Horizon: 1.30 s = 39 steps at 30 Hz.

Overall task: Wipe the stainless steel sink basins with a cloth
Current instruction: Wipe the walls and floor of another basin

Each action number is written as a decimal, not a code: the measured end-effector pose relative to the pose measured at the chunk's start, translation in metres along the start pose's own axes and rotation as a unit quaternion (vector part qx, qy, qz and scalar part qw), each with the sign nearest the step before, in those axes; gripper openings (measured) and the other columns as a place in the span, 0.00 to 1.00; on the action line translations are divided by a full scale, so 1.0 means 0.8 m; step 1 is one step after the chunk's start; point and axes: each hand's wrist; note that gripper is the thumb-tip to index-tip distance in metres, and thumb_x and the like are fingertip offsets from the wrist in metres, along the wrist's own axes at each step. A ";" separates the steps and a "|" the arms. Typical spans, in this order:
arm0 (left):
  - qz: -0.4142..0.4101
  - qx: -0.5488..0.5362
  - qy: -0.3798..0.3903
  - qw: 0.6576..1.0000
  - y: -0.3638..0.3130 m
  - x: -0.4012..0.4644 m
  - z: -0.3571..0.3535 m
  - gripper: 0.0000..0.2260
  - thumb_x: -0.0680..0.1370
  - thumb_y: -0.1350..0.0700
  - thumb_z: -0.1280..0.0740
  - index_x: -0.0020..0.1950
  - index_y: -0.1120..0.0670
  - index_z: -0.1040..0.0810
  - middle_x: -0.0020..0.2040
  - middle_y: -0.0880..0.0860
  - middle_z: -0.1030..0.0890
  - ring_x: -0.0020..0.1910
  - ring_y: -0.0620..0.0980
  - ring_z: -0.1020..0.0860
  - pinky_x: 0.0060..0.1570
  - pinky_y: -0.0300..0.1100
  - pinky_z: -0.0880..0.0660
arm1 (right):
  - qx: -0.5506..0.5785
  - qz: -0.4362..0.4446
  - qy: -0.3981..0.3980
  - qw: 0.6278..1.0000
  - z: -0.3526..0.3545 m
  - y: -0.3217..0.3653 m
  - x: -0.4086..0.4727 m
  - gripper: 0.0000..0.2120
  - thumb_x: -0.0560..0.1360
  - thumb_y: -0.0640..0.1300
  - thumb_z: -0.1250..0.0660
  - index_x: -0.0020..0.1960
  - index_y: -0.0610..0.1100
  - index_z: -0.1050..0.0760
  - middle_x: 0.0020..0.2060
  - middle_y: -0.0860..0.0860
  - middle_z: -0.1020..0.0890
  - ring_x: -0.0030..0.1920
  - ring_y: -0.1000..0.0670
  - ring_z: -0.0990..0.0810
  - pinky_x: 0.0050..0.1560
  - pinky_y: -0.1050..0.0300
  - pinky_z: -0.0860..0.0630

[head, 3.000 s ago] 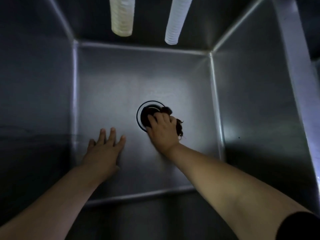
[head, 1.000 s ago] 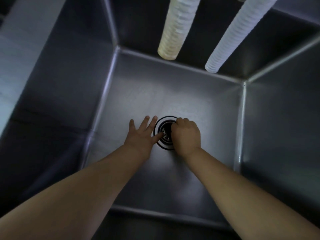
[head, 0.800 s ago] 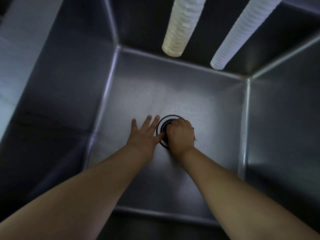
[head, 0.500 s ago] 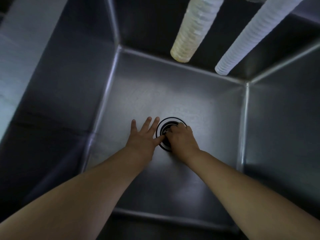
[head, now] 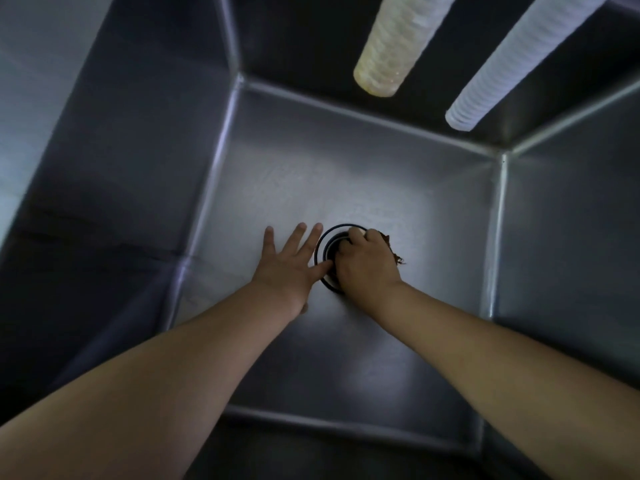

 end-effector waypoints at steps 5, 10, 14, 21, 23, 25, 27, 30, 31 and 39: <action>-0.007 0.019 -0.015 1.000 0.002 -0.002 -0.003 0.39 0.75 0.45 0.35 0.76 0.41 0.60 0.73 0.56 0.74 0.73 0.58 0.70 0.67 0.68 0.63 | 0.015 -0.045 0.073 0.996 0.003 0.011 0.001 0.16 0.80 0.47 0.46 0.63 0.43 0.27 0.60 0.44 0.26 0.59 0.43 0.30 0.57 0.51 0.36; -0.010 0.012 -0.001 1.000 0.003 0.001 0.000 0.41 0.74 0.43 0.33 0.76 0.41 0.60 0.73 0.56 0.74 0.73 0.58 0.70 0.67 0.68 0.64 | 0.134 -0.112 0.062 0.983 0.006 0.019 0.005 0.11 0.79 0.47 0.43 0.52 0.44 0.24 0.51 0.46 0.21 0.52 0.45 0.25 0.47 0.55 0.36; -0.006 0.007 0.005 1.000 0.003 0.003 0.000 0.42 0.74 0.44 0.33 0.76 0.40 0.61 0.73 0.56 0.74 0.73 0.57 0.71 0.66 0.69 0.65 | 0.279 -0.188 0.070 0.939 0.010 0.010 0.007 0.07 0.77 0.44 0.41 0.46 0.45 0.25 0.47 0.48 0.19 0.48 0.47 0.22 0.43 0.57 0.34; 0.000 0.012 0.011 1.000 0.002 0.008 -0.001 0.46 0.74 0.42 0.33 0.73 0.40 0.69 0.72 0.55 0.75 0.73 0.57 0.71 0.66 0.68 0.65 | 0.522 -0.247 -0.056 0.815 -0.014 0.007 -0.007 0.13 0.79 0.40 0.43 0.56 0.47 0.22 0.52 0.51 0.18 0.51 0.51 0.22 0.44 0.63 0.32; 0.000 0.012 0.010 1.000 0.003 0.007 -0.002 0.47 0.74 0.42 0.33 0.73 0.40 0.70 0.72 0.55 0.76 0.72 0.57 0.72 0.66 0.68 0.65 | 0.617 -0.262 -0.125 0.731 -0.019 0.008 -0.016 0.13 0.78 0.37 0.41 0.53 0.48 0.21 0.52 0.53 0.19 0.52 0.55 0.23 0.46 0.71 0.33; 0.000 0.012 0.005 1.000 0.003 0.007 -0.003 0.47 0.73 0.42 0.33 0.73 0.41 0.71 0.72 0.55 0.76 0.72 0.58 0.71 0.65 0.68 0.65 | 0.709 -0.281 -0.170 0.624 -0.018 0.003 -0.022 0.14 0.76 0.33 0.40 0.47 0.49 0.20 0.47 0.54 0.18 0.50 0.56 0.21 0.46 0.76 0.30; 0.000 0.011 0.001 1.000 0.003 0.007 -0.004 0.48 0.73 0.41 0.33 0.72 0.43 0.72 0.72 0.55 0.75 0.73 0.58 0.71 0.65 0.69 0.65 | 0.756 -0.325 -0.208 0.530 -0.014 -0.010 -0.027 0.17 0.73 0.31 0.39 0.39 0.50 0.20 0.38 0.57 0.17 0.42 0.60 0.20 0.43 0.73 0.28; 0.004 0.014 -0.018 1.000 0.004 0.006 -0.009 0.51 0.73 0.40 0.33 0.73 0.49 0.73 0.73 0.55 0.74 0.73 0.57 0.70 0.66 0.68 0.64 | 0.716 -0.395 -0.285 0.500 -0.014 -0.038 -0.039 0.17 0.70 0.33 0.38 0.34 0.53 0.21 0.31 0.59 0.19 0.36 0.60 0.22 0.40 0.68 0.27; 0.007 0.014 -0.024 1.000 0.004 0.005 -0.010 0.52 0.72 0.40 0.32 0.72 0.51 0.73 0.73 0.54 0.73 0.73 0.57 0.70 0.67 0.68 0.64 | 0.693 -0.405 -0.304 0.513 -0.013 -0.043 -0.043 0.15 0.69 0.36 0.38 0.34 0.54 0.21 0.31 0.59 0.19 0.36 0.59 0.22 0.41 0.65 0.27; -0.001 0.011 -0.005 1.000 0.002 0.002 -0.003 0.48 0.74 0.43 0.33 0.74 0.47 0.70 0.73 0.56 0.74 0.73 0.58 0.71 0.66 0.68 0.65 | 0.325 -0.144 -0.071 0.932 -0.012 0.004 -0.015 0.11 0.78 0.46 0.41 0.55 0.46 0.23 0.52 0.48 0.18 0.55 0.43 0.27 0.53 0.52 0.35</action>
Point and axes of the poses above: each hand's wrist, its own x-axis towards the middle knuckle, its own z-axis out of the back of the hand, y = z × x
